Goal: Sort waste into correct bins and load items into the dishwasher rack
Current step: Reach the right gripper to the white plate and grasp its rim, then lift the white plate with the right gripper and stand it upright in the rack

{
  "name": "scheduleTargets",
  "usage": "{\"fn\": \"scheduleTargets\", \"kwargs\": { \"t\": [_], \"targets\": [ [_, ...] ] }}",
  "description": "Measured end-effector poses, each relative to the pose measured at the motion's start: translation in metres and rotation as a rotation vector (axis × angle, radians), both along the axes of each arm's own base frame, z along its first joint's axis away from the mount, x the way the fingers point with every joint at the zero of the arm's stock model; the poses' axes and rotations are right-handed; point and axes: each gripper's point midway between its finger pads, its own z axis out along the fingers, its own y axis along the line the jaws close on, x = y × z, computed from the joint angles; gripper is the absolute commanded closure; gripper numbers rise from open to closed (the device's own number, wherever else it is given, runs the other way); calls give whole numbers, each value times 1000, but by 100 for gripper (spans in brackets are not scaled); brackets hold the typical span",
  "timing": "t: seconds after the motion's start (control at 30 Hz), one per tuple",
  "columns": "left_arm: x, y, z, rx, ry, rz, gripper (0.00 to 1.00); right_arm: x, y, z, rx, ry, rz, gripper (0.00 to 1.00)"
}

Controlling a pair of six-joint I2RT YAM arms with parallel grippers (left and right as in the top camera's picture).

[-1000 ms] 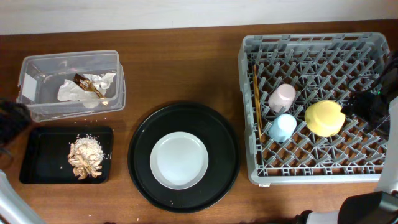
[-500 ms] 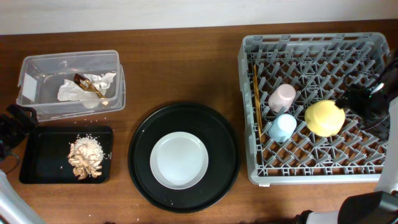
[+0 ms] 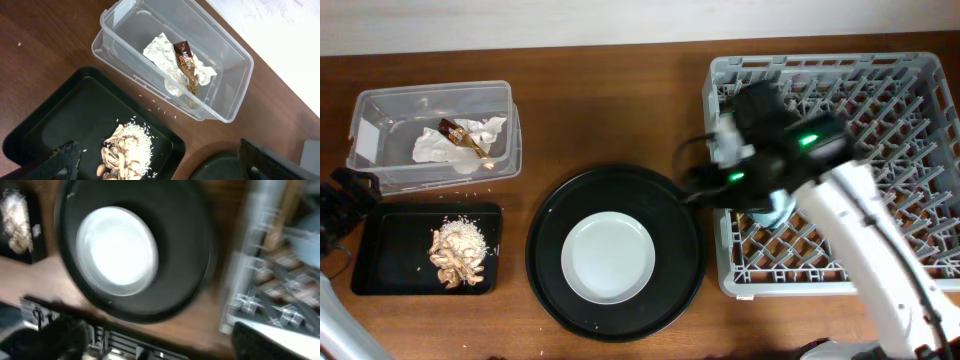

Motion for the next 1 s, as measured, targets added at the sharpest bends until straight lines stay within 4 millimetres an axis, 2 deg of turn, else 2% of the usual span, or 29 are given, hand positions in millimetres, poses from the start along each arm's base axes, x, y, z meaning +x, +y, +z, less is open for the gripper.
{"fn": "scheduleTargets", "kwargs": {
  "t": [0.03,0.1,0.2,0.23,0.27,0.3,0.33,0.4,0.47,0.53,0.57,0.7,0.73,0.87,1.0],
  "targets": [
    [0,0,0,0,0,0,1,-7,22,1,-1,-31,62,4],
    [0,0,0,0,0,0,1,-4,44,5,7,-100,112,3],
    [0,0,0,0,0,0,1,-12,57,1,-18,-120,158,6],
    [0,0,0,0,0,0,1,-14,63,-6,-22,-120,171,12],
    [0,0,0,0,0,0,1,-14,68,-14,-22,-119,172,32],
    [0,0,0,0,0,0,1,-17,75,-31,-28,-104,178,49],
    [0,0,0,0,0,0,1,-23,82,-53,-45,-71,180,56],
    [0,0,0,0,0,0,1,-36,91,-110,-97,17,169,56],
    [0,0,0,0,0,0,1,-38,97,-134,-101,34,146,51],
    [0,0,0,0,0,0,1,-41,97,-166,-132,82,116,51],
    [0,0,0,0,0,0,1,-43,94,-181,-159,117,105,52],
    [0,0,0,0,0,0,1,-45,92,-213,-210,183,70,63],
    [0,0,0,0,0,0,1,-46,92,-216,-216,190,68,66],
    [0,0,0,0,0,0,1,-44,92,-217,-214,184,60,96],
    [0,0,0,0,0,0,1,-43,94,-217,-206,180,55,96]
  ]
}}
